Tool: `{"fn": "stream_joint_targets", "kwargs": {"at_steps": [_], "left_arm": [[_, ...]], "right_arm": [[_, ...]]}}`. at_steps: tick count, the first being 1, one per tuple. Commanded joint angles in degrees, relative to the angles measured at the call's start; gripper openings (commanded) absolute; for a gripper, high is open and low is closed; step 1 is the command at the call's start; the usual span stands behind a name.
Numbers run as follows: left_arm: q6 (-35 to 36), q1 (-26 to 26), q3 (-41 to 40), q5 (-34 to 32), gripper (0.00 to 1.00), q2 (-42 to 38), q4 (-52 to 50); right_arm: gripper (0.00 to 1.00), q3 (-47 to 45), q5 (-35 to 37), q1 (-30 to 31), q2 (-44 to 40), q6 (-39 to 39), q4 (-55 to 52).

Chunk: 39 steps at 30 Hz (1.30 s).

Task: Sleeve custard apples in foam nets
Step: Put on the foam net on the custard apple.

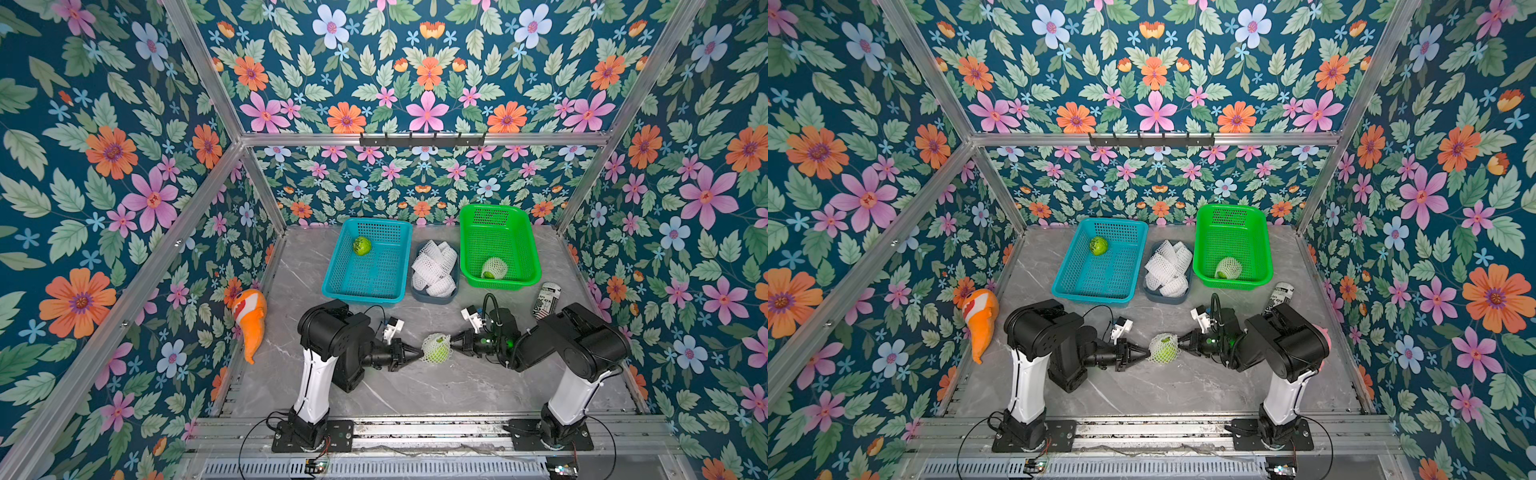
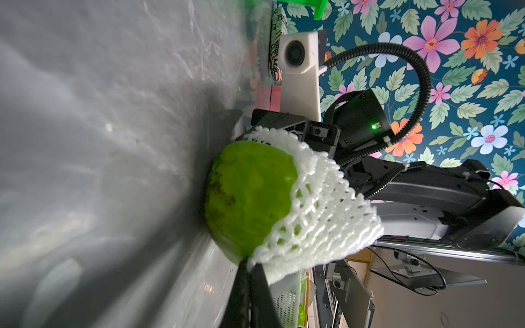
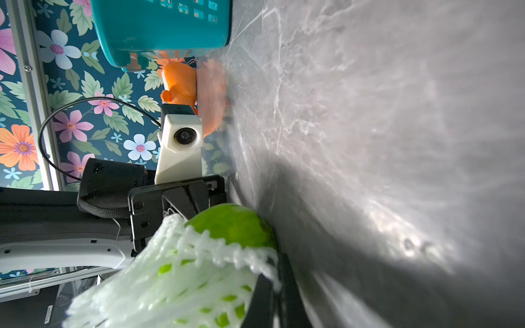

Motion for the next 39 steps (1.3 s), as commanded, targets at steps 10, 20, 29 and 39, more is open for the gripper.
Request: {"fn": "stream_joint_targets", "kwargs": {"at_steps": [10, 20, 29, 39], "left_arm": [[7.05, -0.36, -0.31, -1.46, 0.00, -4.12, -6.99], [13.81, -1.21, 0.62, -3.21, 0.00, -7.53, -19.00], [16.11, -1.56, 0.64, -4.47, 0.00, -10.41, -23.32], [16.80, -1.67, 1.31, -4.89, 0.00, -11.34, -25.65]], "right_arm": [[0.08, -0.16, 5.02, 2.17, -3.88, -6.57, -9.47], [0.20, 1.21, 7.49, 3.34, -9.95, -8.10, -15.50], [0.25, 1.55, 7.41, 3.35, -10.97, -7.33, -15.84], [0.26, 3.65, 9.16, 2.95, -13.90, -8.68, -23.05]]}}
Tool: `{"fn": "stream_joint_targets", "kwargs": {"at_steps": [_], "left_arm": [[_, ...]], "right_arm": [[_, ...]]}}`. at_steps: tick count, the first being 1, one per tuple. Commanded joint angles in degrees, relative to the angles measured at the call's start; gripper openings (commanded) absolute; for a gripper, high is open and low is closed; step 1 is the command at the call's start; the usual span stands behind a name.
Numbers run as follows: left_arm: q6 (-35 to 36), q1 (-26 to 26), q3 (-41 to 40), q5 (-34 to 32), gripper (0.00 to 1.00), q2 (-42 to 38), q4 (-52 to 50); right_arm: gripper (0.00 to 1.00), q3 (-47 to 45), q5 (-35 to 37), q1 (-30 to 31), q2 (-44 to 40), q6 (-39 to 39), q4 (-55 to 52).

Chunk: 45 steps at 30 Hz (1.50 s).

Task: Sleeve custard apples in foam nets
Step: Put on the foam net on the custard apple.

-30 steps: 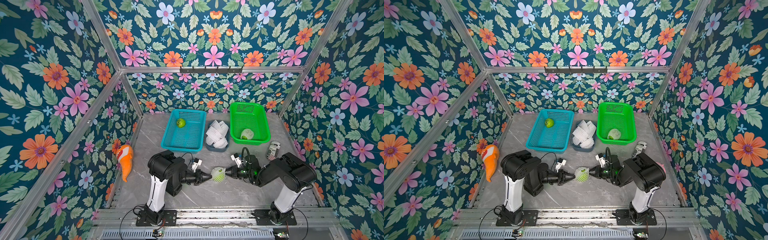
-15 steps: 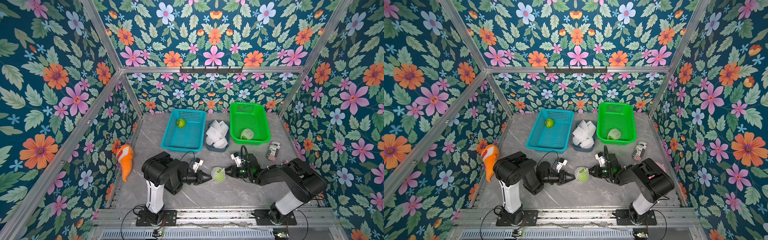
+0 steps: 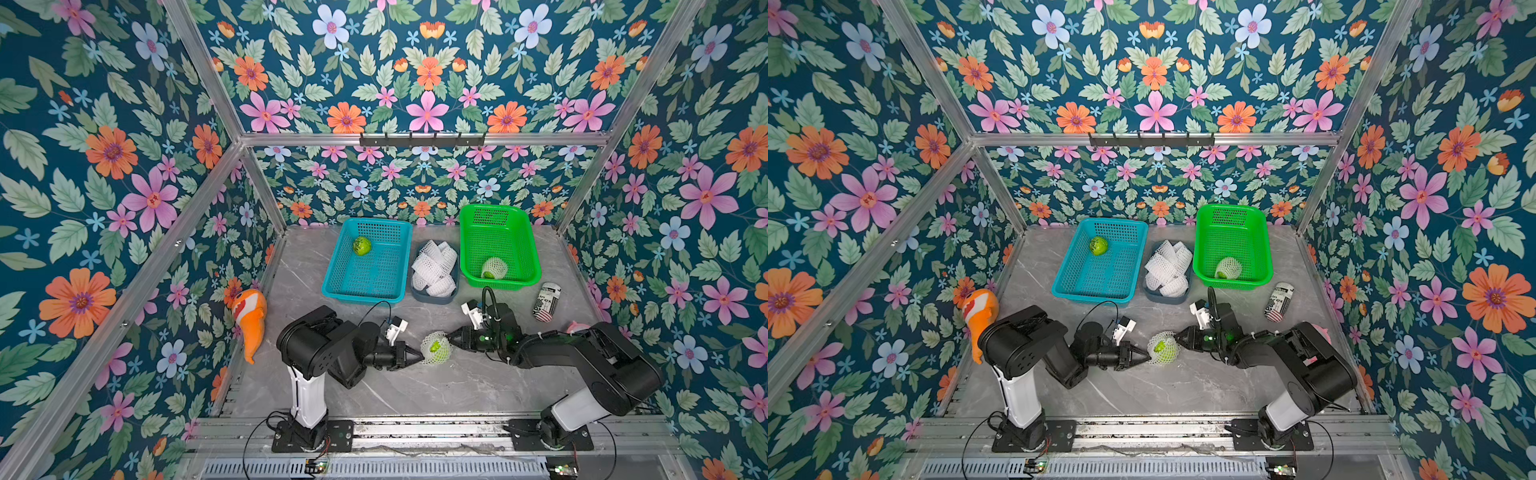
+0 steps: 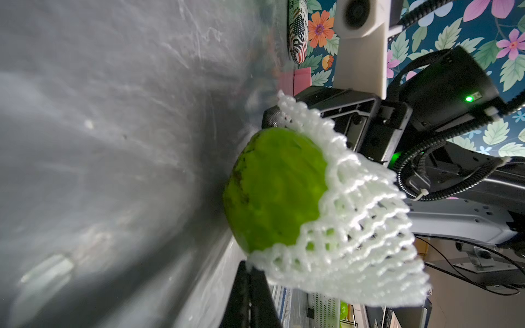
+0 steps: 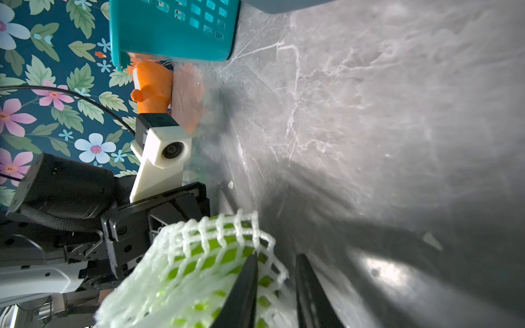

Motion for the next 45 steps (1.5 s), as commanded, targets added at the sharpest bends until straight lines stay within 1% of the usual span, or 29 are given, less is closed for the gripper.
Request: {"fn": "stream_joint_targets", "kwargs": {"at_steps": [1, 7, 10, 12, 16, 20, 27, 36, 39, 42, 43, 45], "left_arm": [[2.12, -0.02, 0.50, -2.24, 0.00, 0.01, -3.69], [1.59, -0.05, 1.39, -2.68, 0.00, -0.25, -4.54], [2.20, -0.01, 2.25, -3.25, 0.00, -0.66, -6.32], [3.06, -0.09, 2.86, -3.63, 0.00, -1.10, -8.44], [5.86, -0.08, 4.48, -4.40, 0.00, -1.87, -15.05], [7.69, -0.26, 4.77, -4.76, 0.00, -2.44, -18.26], [12.27, -1.46, 6.71, -7.26, 0.00, -4.26, -27.58], [13.81, -1.63, 8.25, -9.96, 0.00, -4.55, -32.63], [14.18, -1.73, 8.46, -10.56, 0.00, -4.99, -33.56], [14.34, -1.70, 9.07, -10.62, 0.00, -4.66, -34.32], [14.42, -1.81, 9.21, -10.64, 0.00, -4.52, -34.52], [14.46, -1.90, 9.50, -10.79, 0.00, -4.25, -34.79]], "right_arm": [[0.26, 0.53, -1.35, -0.38, -0.31, -0.95, -3.24], [0.25, 1.14, -2.89, -0.82, 1.52, -0.64, -2.59], [0.19, 1.91, -3.37, -0.82, 3.14, -0.56, -2.71], [0.12, 2.08, -3.63, -0.89, 4.09, -0.40, -2.13], [0.05, 2.77, -3.33, -0.73, 5.42, -0.29, -2.69], [0.04, 2.67, -1.74, -0.35, 5.08, -1.36, -3.68], [0.05, 2.79, -0.58, 0.50, 4.19, -2.39, -5.05], [0.05, 4.03, -0.06, 1.25, 4.76, -2.56, -5.70], [0.00, 3.84, 0.15, 1.46, 5.29, -2.49, -5.14], [0.00, 3.96, 0.58, 1.73, 5.47, -2.57, -5.38], [0.00, 4.05, 0.58, 1.84, 7.37, -2.49, -5.15], [0.00, 4.36, 1.26, 2.21, 7.80, -2.71, -5.75]]}}
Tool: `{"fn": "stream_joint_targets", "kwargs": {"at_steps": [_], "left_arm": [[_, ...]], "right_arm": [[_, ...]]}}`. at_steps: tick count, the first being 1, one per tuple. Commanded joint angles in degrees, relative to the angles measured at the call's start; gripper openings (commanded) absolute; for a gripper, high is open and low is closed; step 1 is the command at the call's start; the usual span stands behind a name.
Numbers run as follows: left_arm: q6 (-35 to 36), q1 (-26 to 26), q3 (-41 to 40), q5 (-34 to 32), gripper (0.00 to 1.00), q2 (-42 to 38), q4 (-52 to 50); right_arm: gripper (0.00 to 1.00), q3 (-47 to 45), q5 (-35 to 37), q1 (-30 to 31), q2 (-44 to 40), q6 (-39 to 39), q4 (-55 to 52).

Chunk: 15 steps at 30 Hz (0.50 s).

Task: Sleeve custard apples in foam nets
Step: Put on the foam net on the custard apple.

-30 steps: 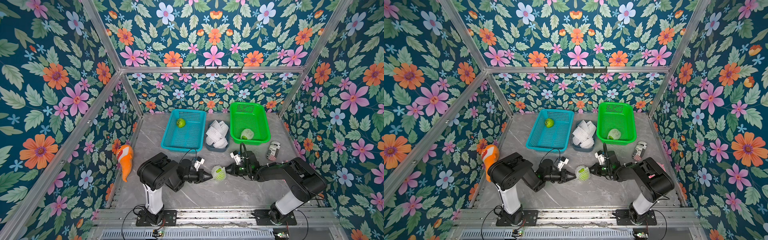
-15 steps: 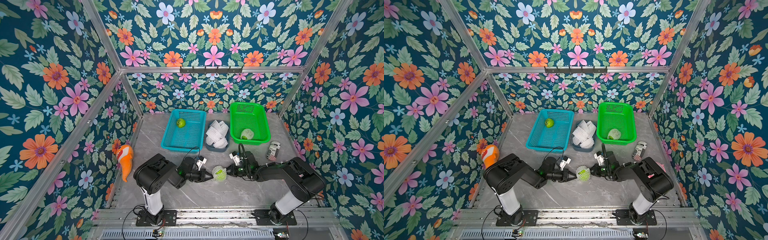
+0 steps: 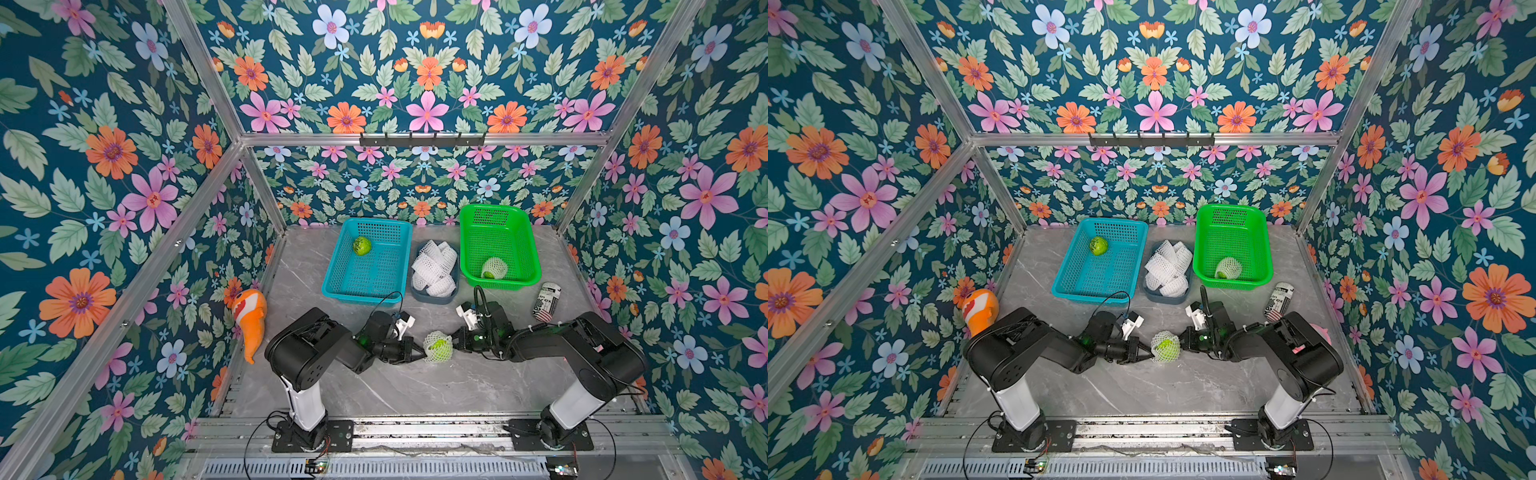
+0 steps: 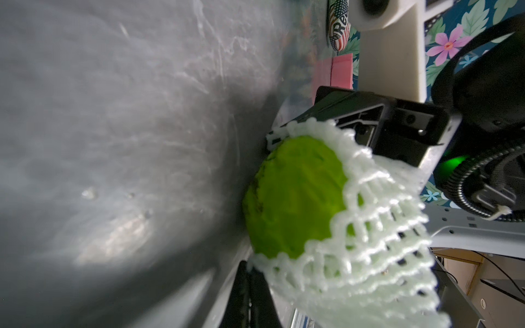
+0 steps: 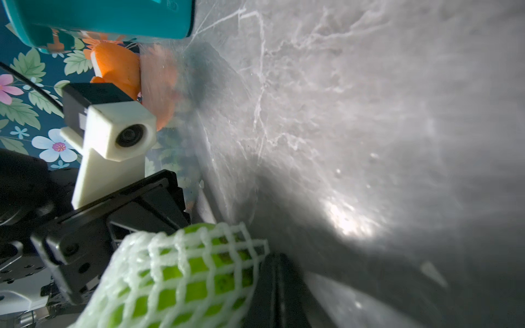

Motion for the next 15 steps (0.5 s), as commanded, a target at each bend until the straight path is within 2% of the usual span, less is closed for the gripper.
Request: {"fn": "stream_joint_targets", "kwargs": {"at_steps": [1, 11, 15], "left_arm": [[3.84, -0.25, 0.23, -7.33, 0.00, 1.32, -7.11], [4.46, -0.44, 1.38, -8.23, 0.00, 1.54, -9.29], [4.63, -0.43, 1.24, -8.64, 0.00, 0.54, -10.11]], "right_arm": [[0.00, 0.22, 0.06, 0.68, 1.07, -0.79, -2.25], [0.00, 0.62, 0.56, 0.87, 0.80, -1.34, -4.03], [0.10, 1.30, 0.87, 0.58, -0.27, -1.42, -5.59]]}}
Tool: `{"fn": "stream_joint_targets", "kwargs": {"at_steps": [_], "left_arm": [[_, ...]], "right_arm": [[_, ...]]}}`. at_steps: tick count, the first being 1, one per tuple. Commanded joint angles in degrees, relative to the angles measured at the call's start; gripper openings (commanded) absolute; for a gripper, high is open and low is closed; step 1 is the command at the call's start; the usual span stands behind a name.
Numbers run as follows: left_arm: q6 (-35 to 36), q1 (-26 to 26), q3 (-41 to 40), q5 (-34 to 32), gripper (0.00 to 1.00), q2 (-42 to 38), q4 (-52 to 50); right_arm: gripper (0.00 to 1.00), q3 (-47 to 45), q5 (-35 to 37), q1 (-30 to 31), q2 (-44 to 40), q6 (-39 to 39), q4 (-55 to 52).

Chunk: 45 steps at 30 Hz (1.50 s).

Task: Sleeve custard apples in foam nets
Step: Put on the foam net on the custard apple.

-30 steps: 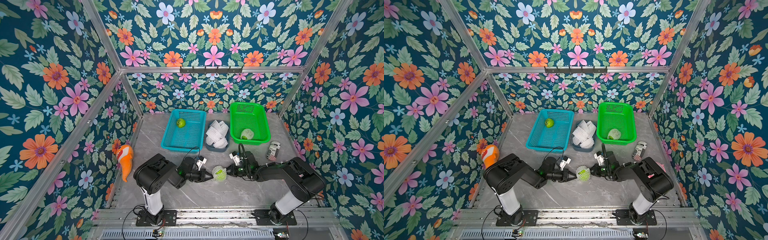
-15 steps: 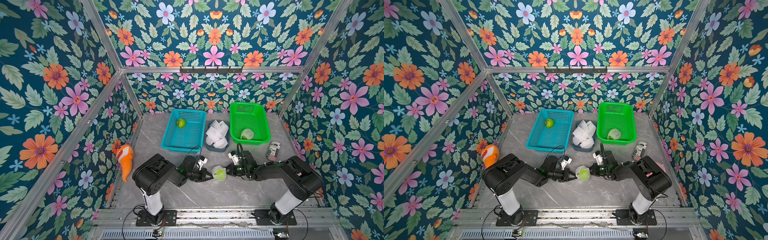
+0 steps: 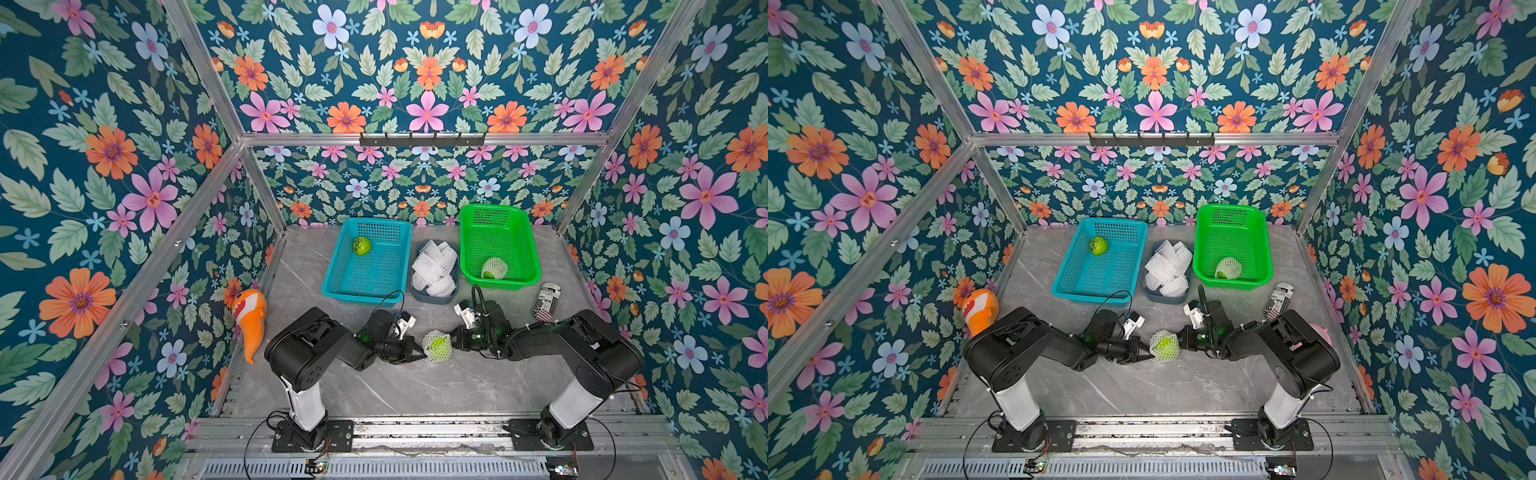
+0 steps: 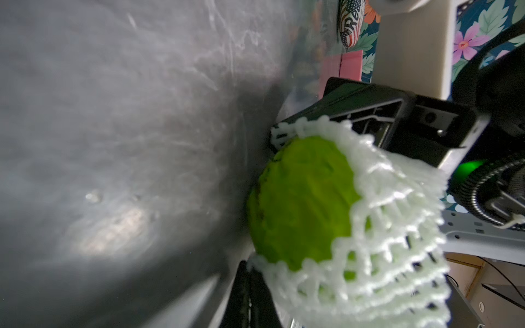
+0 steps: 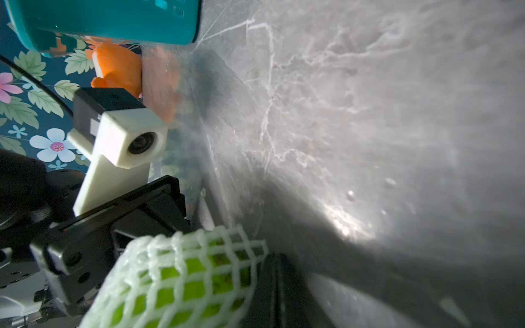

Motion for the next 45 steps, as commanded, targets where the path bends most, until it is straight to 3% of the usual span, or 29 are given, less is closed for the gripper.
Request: {"fn": "stream_joint_targets", "kwargs": {"at_steps": [1, 6, 34, 45], "left_arm": [[4.49, -0.15, -0.22, -8.44, 0.00, 0.30, -6.25], [4.35, -0.22, -0.46, -8.87, 0.00, 0.07, -6.56], [2.11, -0.18, 4.21, -9.21, 0.00, -5.09, -13.16], [2.37, -0.21, 4.52, -9.32, 0.00, -4.87, -13.64]], "right_arm": [[0.11, 0.45, 0.03, -0.05, -2.26, -1.16, -4.62], [0.18, 1.08, 0.01, -1.34, -3.89, -1.60, -6.74], [0.25, 4.86, 1.71, -4.18, -5.54, -3.45, -16.82], [0.27, 4.60, 3.46, -5.66, -10.27, -3.79, -19.27]]}}
